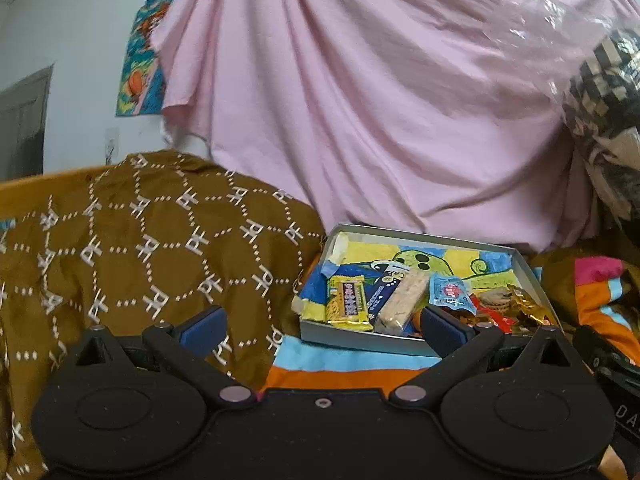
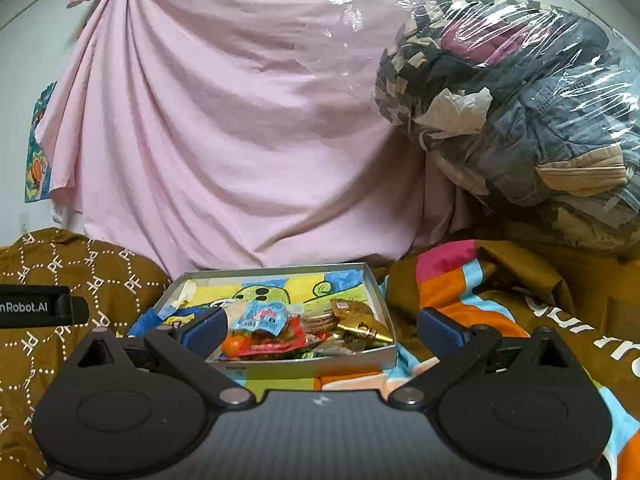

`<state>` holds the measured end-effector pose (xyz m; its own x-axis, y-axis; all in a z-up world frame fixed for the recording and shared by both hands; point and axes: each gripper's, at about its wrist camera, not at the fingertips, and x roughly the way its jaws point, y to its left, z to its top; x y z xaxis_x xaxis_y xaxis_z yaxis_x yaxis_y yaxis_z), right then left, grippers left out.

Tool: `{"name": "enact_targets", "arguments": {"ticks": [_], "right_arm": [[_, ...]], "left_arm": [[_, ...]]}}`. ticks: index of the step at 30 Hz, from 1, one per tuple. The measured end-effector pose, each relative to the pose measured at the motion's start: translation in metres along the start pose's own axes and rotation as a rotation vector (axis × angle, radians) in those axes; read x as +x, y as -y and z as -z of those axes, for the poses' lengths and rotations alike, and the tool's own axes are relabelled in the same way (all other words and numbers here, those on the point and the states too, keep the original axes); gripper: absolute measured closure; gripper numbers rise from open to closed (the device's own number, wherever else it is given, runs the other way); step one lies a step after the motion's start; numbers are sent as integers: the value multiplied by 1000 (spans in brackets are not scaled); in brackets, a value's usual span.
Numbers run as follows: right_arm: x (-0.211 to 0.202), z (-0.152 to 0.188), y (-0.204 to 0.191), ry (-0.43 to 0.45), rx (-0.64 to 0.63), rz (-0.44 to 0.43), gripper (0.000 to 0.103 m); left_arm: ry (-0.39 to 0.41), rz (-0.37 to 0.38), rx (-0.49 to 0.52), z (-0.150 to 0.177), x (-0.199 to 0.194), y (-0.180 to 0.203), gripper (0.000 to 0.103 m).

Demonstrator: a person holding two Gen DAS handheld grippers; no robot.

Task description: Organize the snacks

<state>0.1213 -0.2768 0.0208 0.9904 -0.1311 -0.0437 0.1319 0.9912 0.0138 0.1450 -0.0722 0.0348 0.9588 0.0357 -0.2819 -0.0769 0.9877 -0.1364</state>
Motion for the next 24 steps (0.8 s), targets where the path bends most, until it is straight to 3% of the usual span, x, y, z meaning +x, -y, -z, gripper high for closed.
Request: {"name": "enact_targets", "arguments": {"ticks": [12,24], "right_arm": [[-22,10,-7,-11,-8,24,0],[-48,21,-17,-51,-7,15,0]], "left_arm": [[-27,-14,-71,25,-23,-39,1],[-54,13,-28,40,-45,-61,1]]}}
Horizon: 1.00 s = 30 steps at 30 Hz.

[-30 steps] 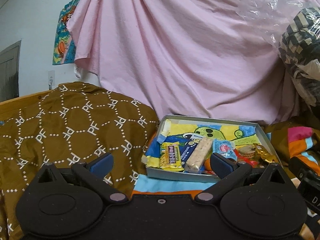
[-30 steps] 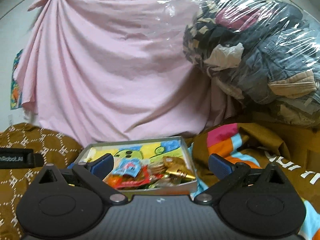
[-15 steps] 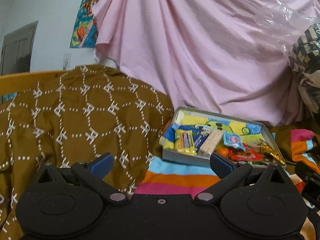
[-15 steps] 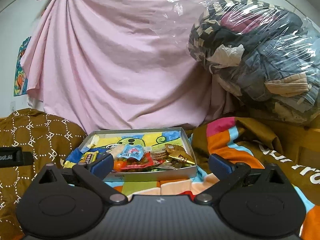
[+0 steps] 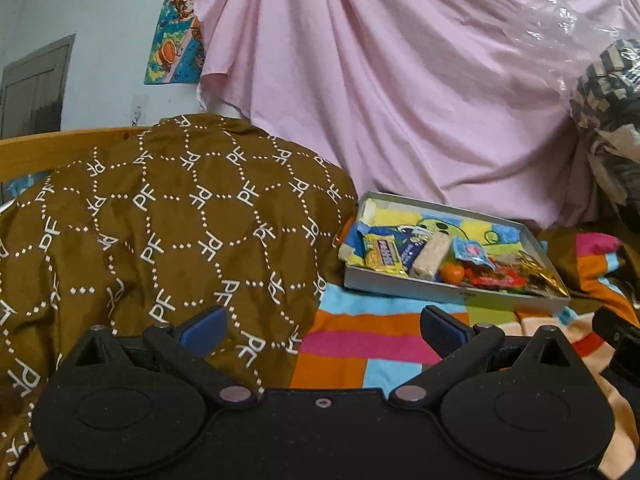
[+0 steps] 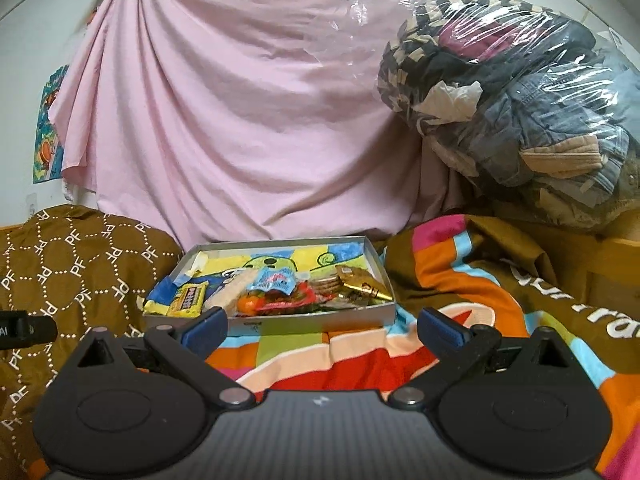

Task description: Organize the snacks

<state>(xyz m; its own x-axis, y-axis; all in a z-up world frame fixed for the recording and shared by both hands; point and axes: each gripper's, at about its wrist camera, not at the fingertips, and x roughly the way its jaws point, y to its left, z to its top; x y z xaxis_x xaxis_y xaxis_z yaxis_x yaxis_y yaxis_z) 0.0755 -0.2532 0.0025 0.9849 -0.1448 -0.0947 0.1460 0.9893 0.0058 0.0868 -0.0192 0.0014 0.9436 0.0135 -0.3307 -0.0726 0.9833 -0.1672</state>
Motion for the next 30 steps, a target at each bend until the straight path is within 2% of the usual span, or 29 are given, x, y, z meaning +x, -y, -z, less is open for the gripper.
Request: {"name": "enact_targets", "arguments": {"ticks": [14,19,30], "right_arm": [[-38,14,-14,-78,65,-18,0],[-54,18,-18,-84,72,2,0],[-50,27,-26,-135,43,9,0]], "left_arm": [[-24,-3,20,17,-21,-28,1],[-51,14,32,23,-18,-31,1],[-80,24,41,36,-12,-32,1]]}}
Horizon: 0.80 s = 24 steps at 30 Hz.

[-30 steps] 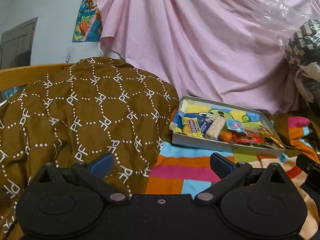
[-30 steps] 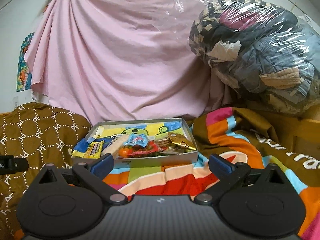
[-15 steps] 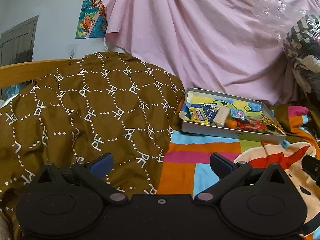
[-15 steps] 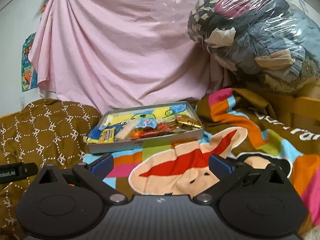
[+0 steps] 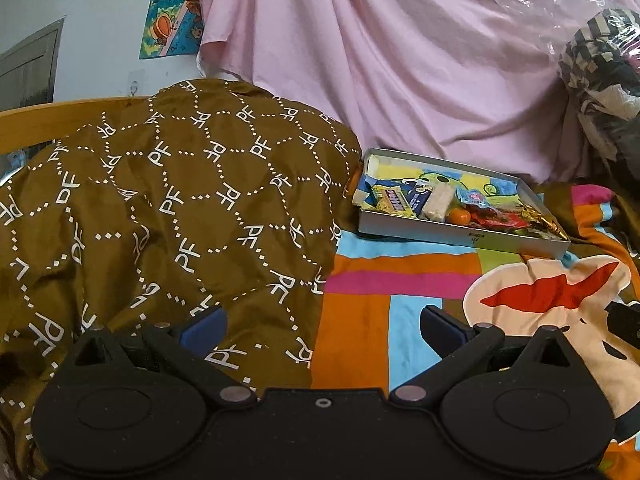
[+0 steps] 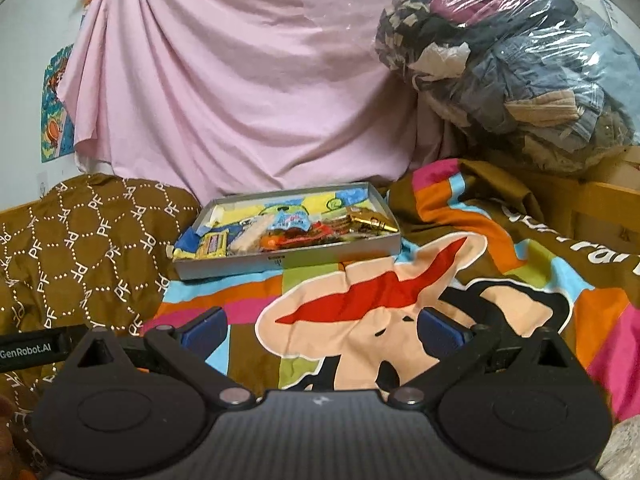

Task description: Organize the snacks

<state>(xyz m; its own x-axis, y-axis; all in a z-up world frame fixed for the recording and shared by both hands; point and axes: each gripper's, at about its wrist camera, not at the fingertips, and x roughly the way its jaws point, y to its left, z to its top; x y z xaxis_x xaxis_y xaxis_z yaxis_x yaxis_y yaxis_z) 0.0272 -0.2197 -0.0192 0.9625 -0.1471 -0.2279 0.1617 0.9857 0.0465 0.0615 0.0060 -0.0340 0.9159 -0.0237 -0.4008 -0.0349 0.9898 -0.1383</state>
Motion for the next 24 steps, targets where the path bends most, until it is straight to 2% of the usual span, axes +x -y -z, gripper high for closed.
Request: {"name": "enact_targets", "arguments": {"ticks": [24], "right_arm": [[9,2,-3,-21,7,-10,0]], "left_arm": [[37,13,32,1,0,2,1]]}}
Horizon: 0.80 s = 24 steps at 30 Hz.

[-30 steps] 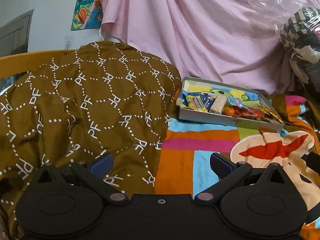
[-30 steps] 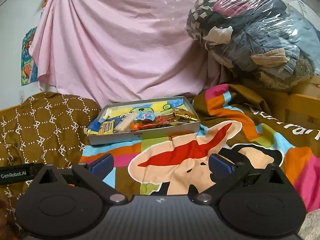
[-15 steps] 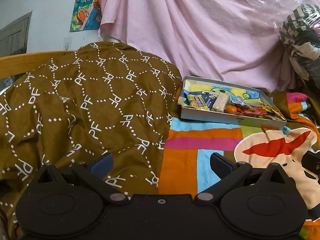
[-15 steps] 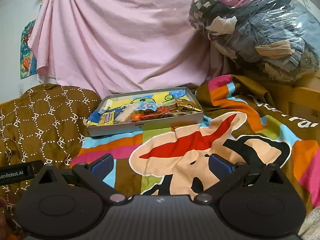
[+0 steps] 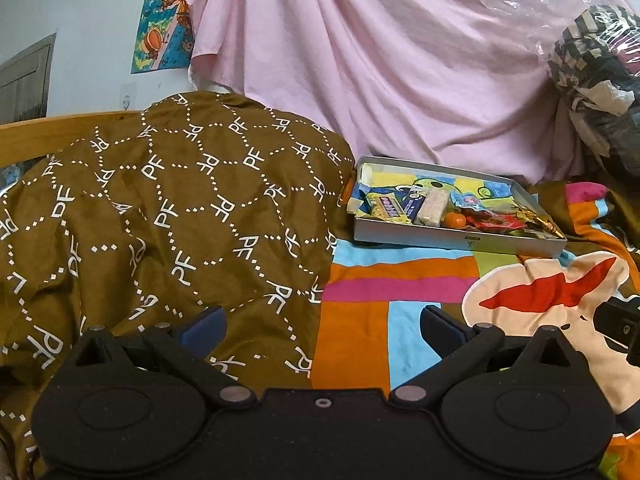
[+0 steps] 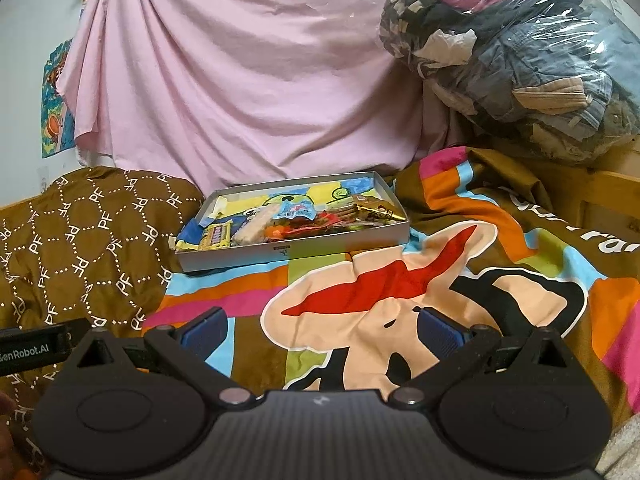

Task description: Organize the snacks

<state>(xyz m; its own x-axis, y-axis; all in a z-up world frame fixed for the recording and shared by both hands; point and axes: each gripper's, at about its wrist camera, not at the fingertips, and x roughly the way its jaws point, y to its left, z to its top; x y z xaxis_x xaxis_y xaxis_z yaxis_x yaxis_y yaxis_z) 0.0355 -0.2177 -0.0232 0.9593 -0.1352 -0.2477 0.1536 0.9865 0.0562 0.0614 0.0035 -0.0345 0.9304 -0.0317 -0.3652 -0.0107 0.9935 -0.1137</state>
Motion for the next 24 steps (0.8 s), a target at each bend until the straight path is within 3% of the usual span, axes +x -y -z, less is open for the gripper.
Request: {"name": "enact_targets", "arguments": {"ticks": [24], "right_arm": [[0,1,-3,0,-18,-1,0]], "left_arm": [[27,16,-6,-5,-6,-1,1]]}}
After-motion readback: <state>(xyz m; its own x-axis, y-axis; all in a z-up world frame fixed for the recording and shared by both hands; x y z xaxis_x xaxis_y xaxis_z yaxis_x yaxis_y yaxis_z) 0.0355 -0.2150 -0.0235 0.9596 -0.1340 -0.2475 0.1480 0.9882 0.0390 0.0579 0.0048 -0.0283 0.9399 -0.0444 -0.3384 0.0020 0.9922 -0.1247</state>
